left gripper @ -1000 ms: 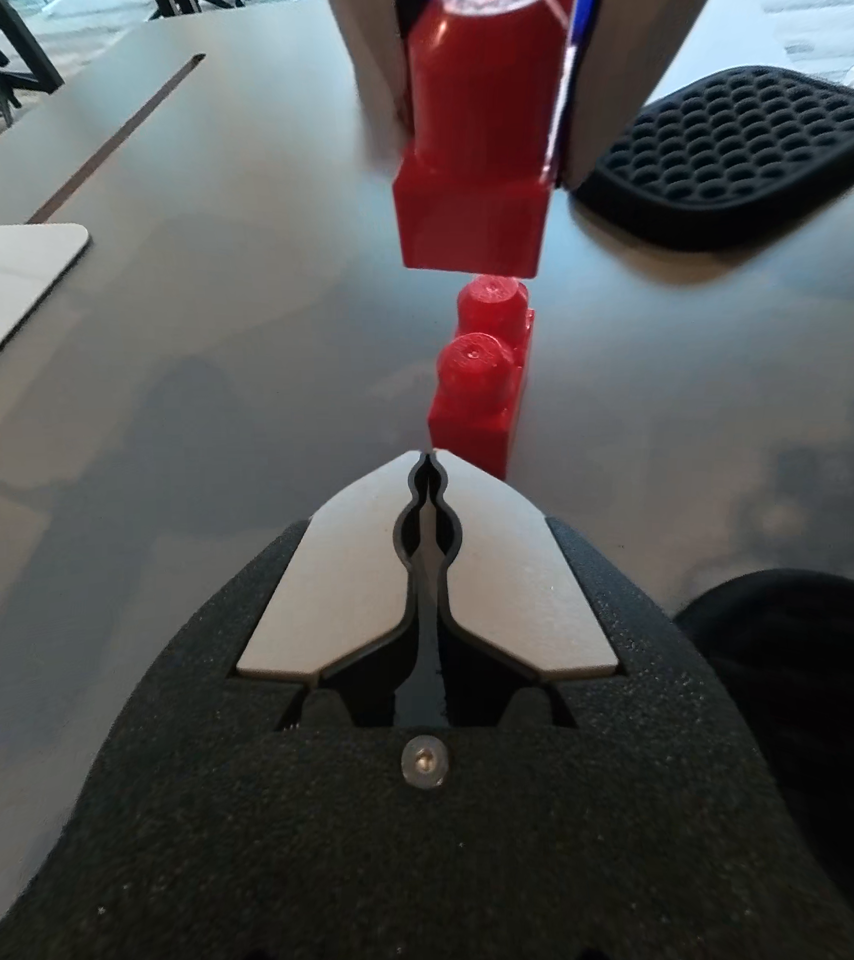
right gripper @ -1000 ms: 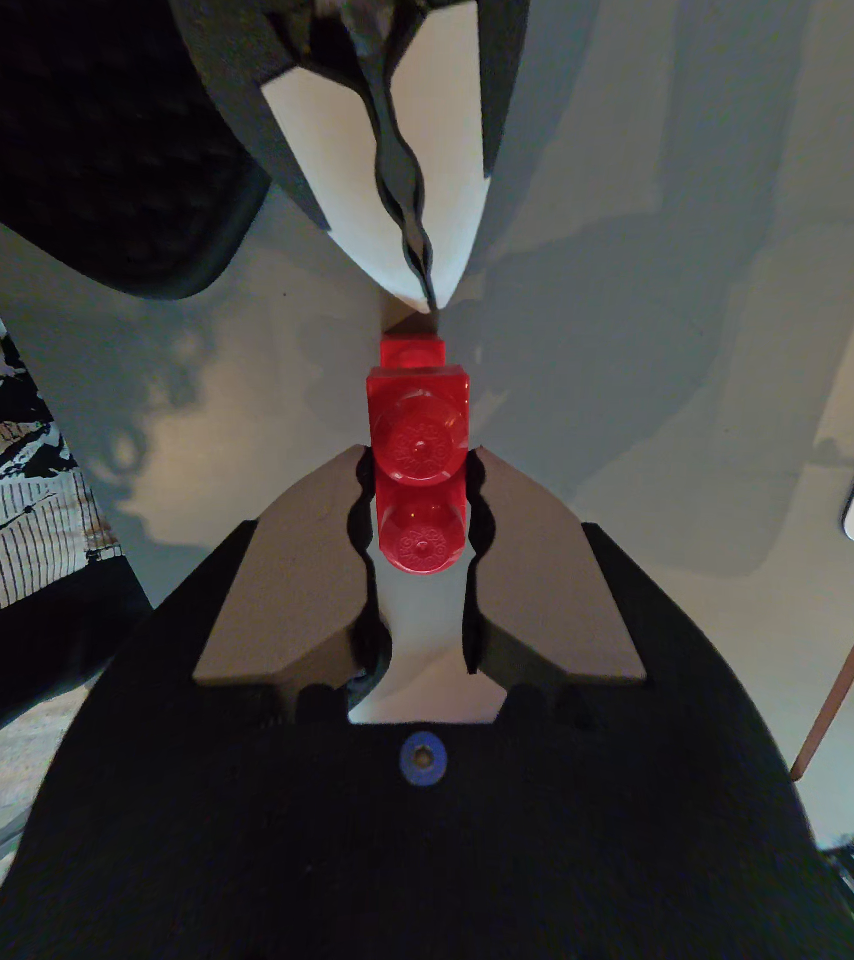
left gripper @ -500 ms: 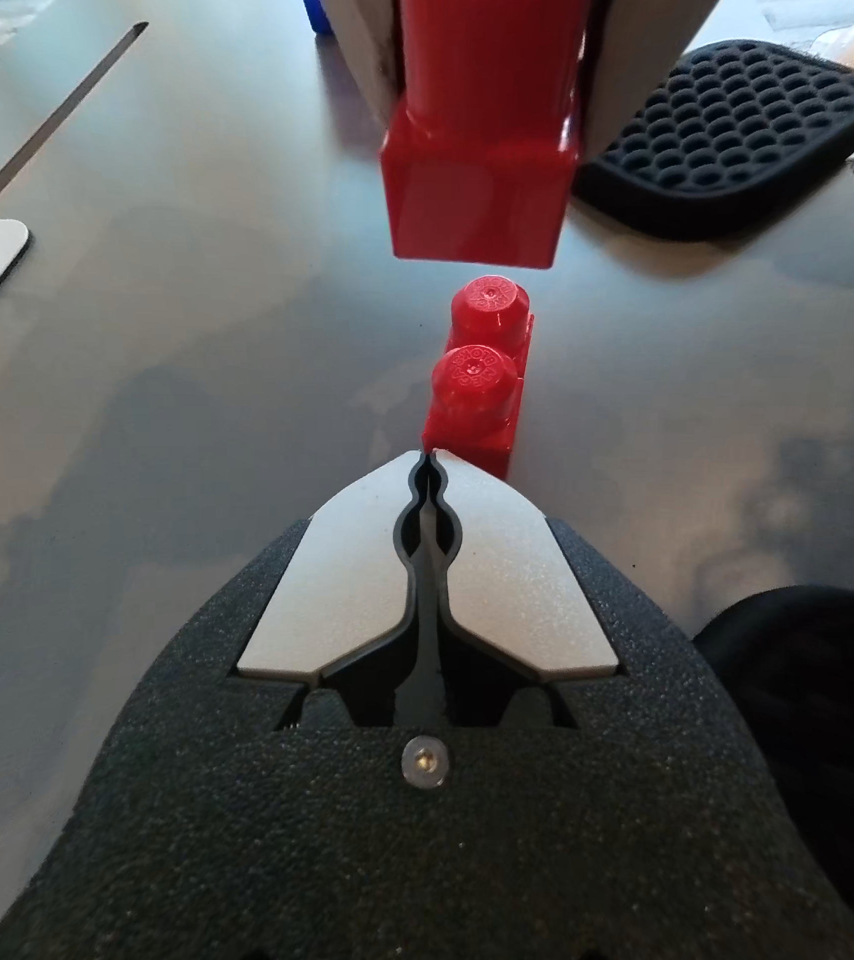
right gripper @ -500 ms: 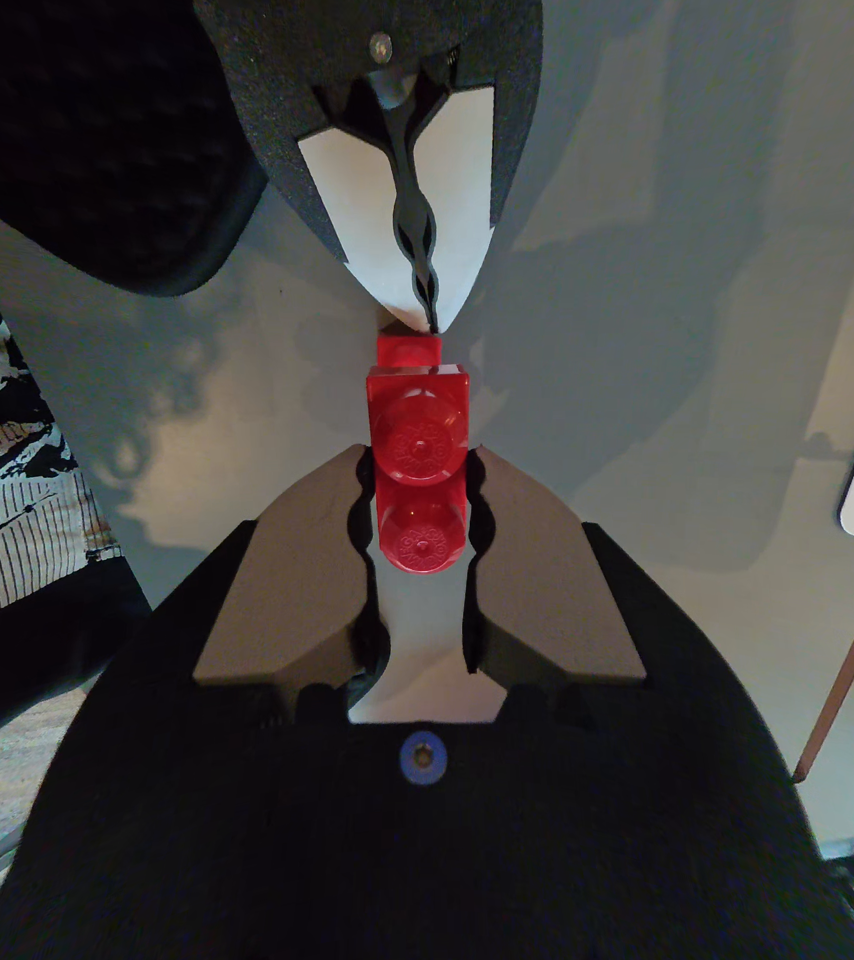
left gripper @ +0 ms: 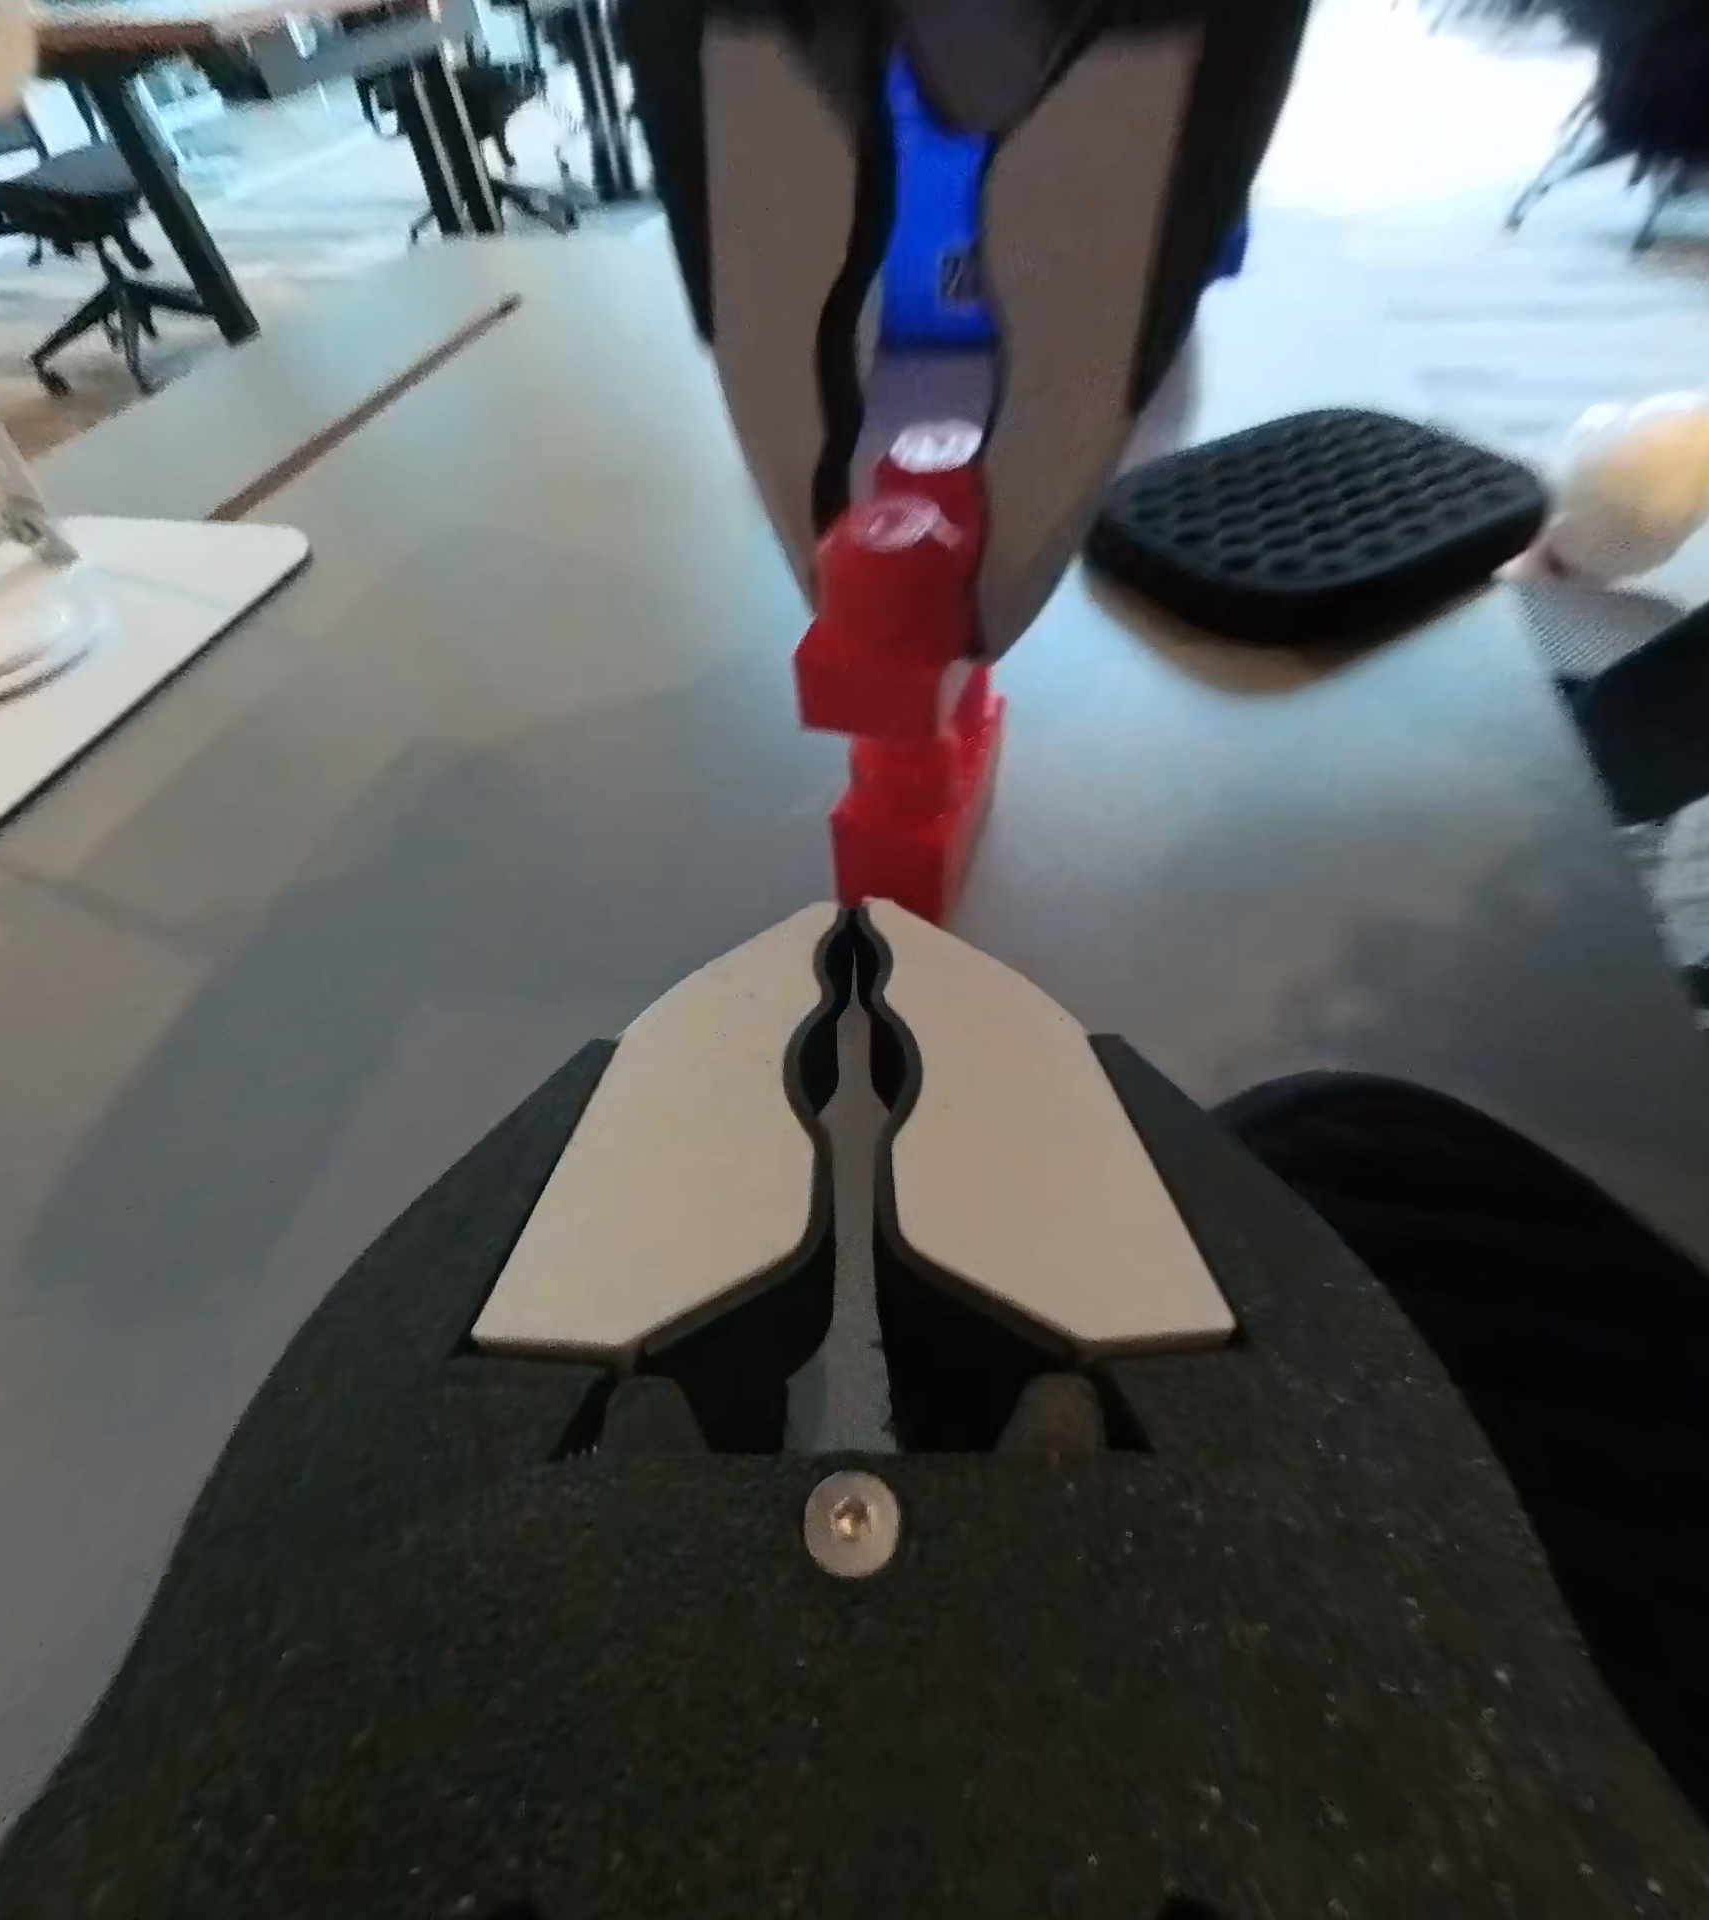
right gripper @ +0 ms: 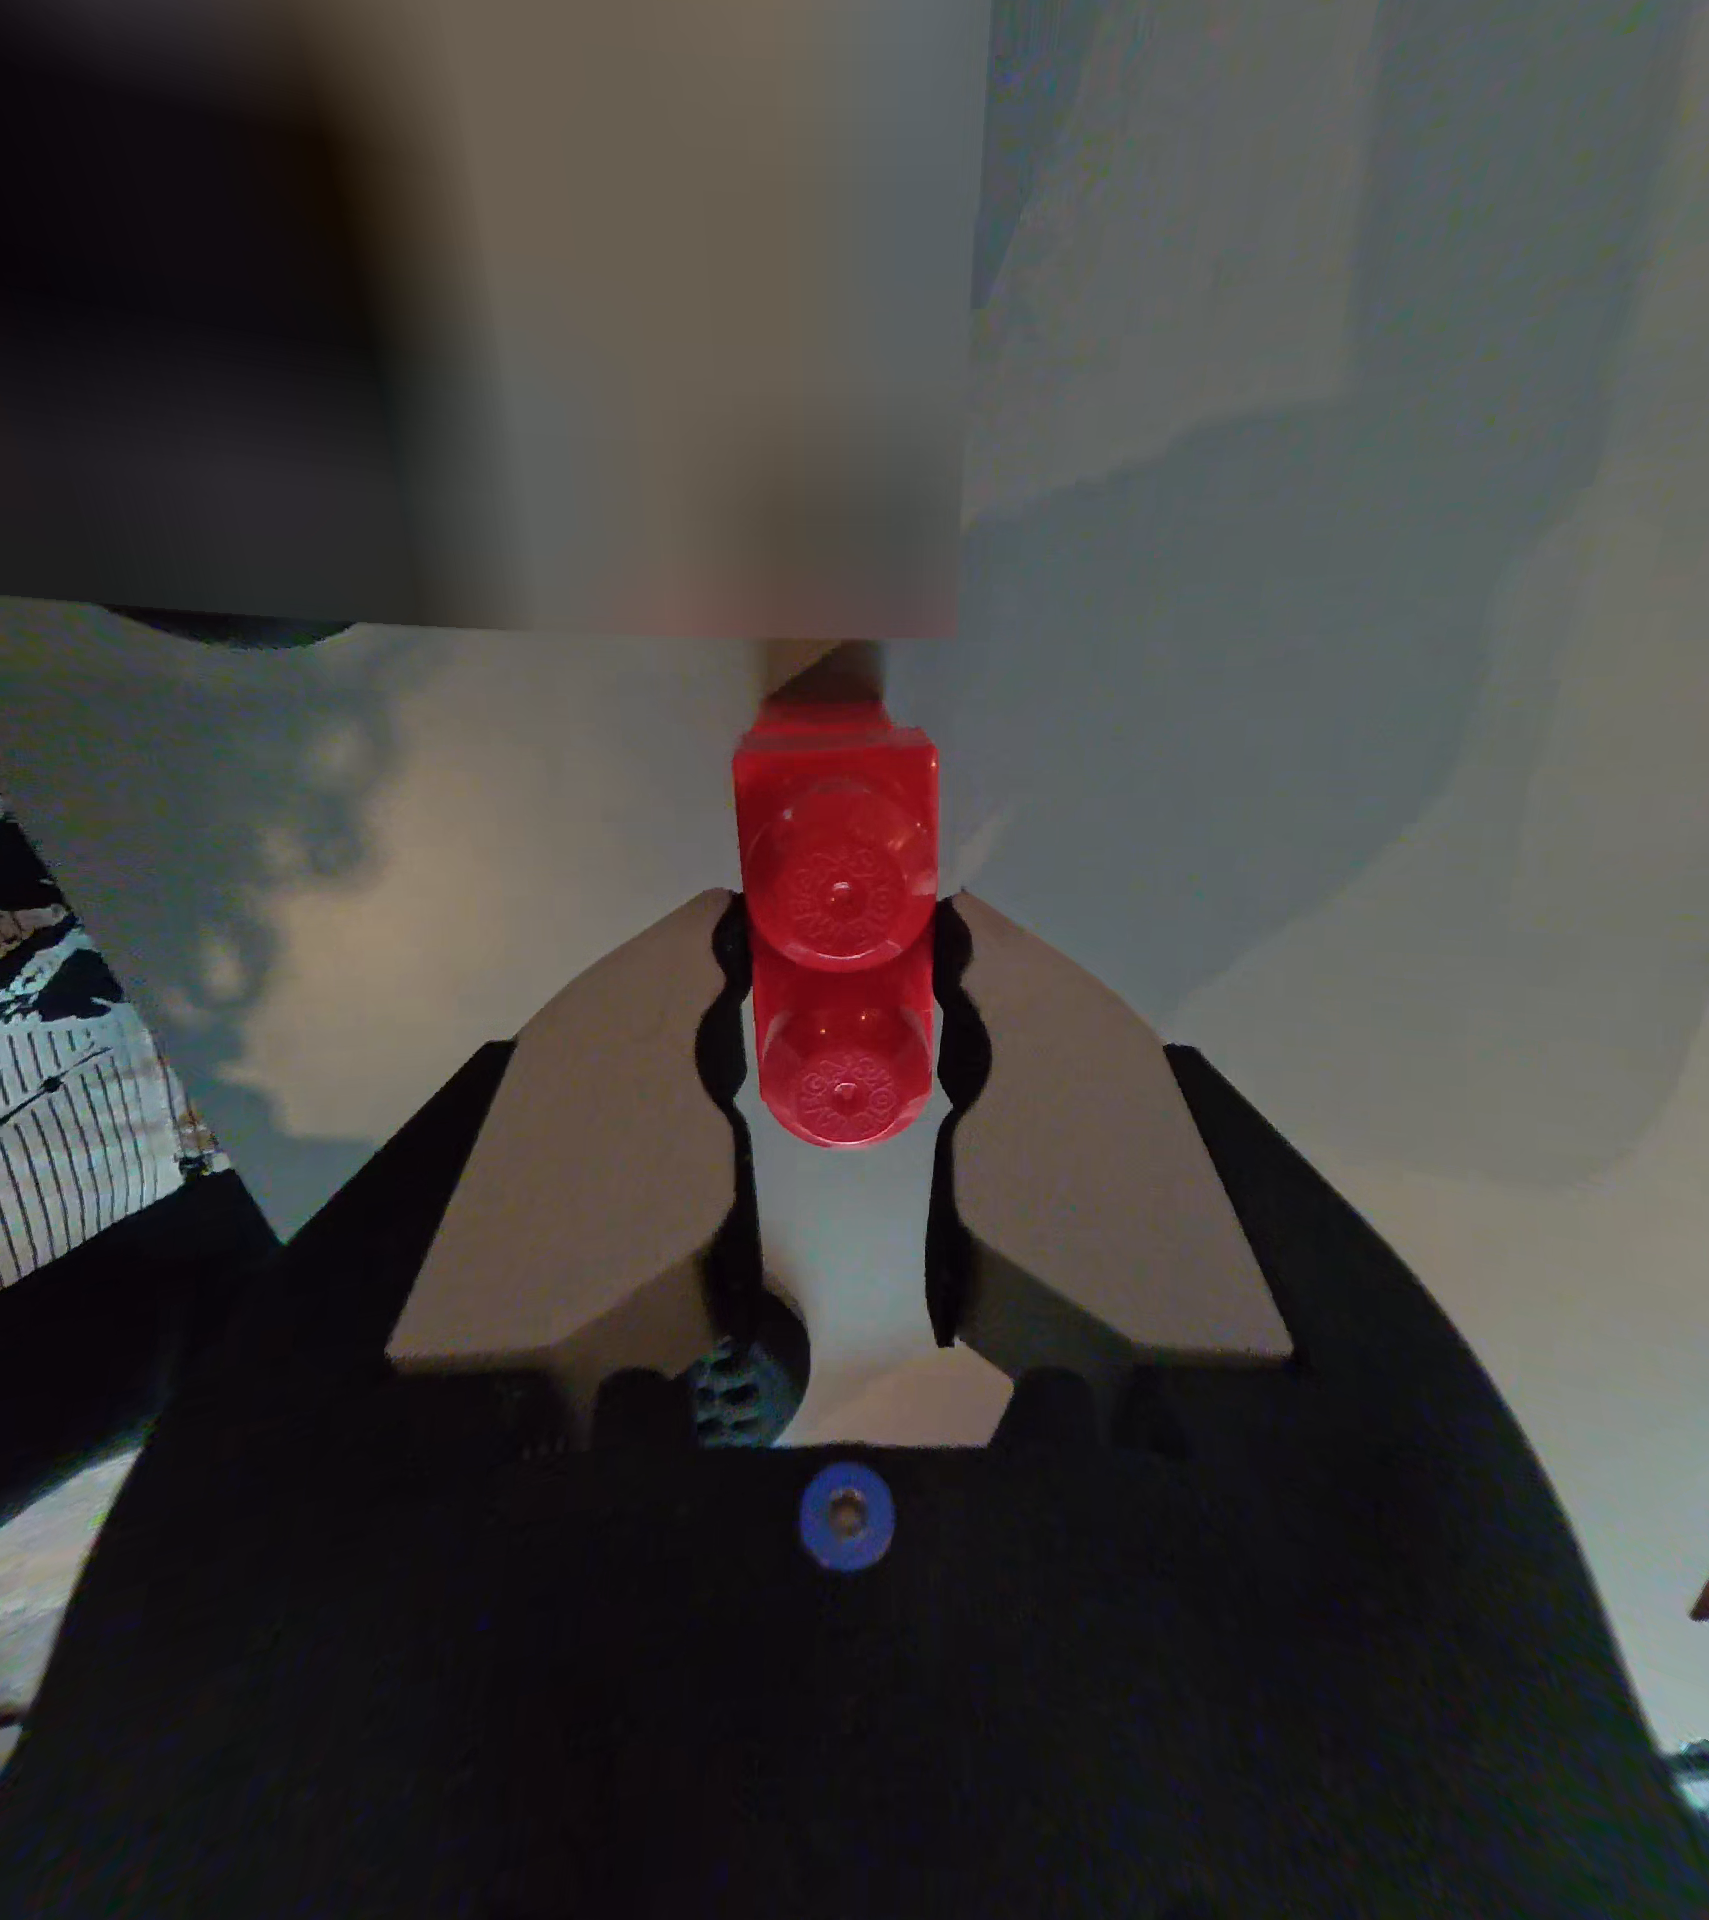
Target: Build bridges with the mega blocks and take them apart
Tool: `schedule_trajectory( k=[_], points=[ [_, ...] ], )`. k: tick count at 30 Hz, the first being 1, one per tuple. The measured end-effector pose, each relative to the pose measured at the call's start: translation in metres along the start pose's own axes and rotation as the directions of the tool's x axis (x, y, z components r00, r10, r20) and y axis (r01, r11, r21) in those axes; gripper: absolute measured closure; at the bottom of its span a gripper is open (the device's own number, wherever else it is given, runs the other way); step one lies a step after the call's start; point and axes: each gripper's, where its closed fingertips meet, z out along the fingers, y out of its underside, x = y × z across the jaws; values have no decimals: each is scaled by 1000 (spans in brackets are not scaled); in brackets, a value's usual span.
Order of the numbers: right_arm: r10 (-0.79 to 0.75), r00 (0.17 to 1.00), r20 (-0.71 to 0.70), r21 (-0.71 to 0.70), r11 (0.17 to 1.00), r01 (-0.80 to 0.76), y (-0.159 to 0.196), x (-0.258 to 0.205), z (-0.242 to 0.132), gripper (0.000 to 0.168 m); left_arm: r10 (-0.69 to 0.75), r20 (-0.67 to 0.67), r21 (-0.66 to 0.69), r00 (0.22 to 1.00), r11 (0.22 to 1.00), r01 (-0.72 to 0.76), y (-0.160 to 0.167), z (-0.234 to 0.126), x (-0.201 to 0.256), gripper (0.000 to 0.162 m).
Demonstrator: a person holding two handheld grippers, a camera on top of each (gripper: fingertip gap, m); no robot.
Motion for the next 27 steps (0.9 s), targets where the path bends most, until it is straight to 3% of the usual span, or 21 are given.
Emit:
schedule_trajectory(
  k=[6, 13, 21, 27],
  points=[
    [17, 1000, -7, -35, 999, -17, 2, 3, 4, 135, -52, -110, 174, 993, 982, 70, -16, -29, 28, 147],
    [12, 1000, 3, -57, 998, -12, 2, 0, 6, 135, -80, -136, 104, 988, 990, 94, -3, -20, 29, 126],
    [15, 1000, 6, -59, 998, -15, 4, 1, 9, 135, -86, -114, 98, 990, 990, 97, -1, -19, 24, 115],
    [11, 1000, 8, -66, 998, -11, 4, 1, 11, 135, -99, -60, 47, 993, 994, 101, 8, -12, 16, 83]
  ],
)
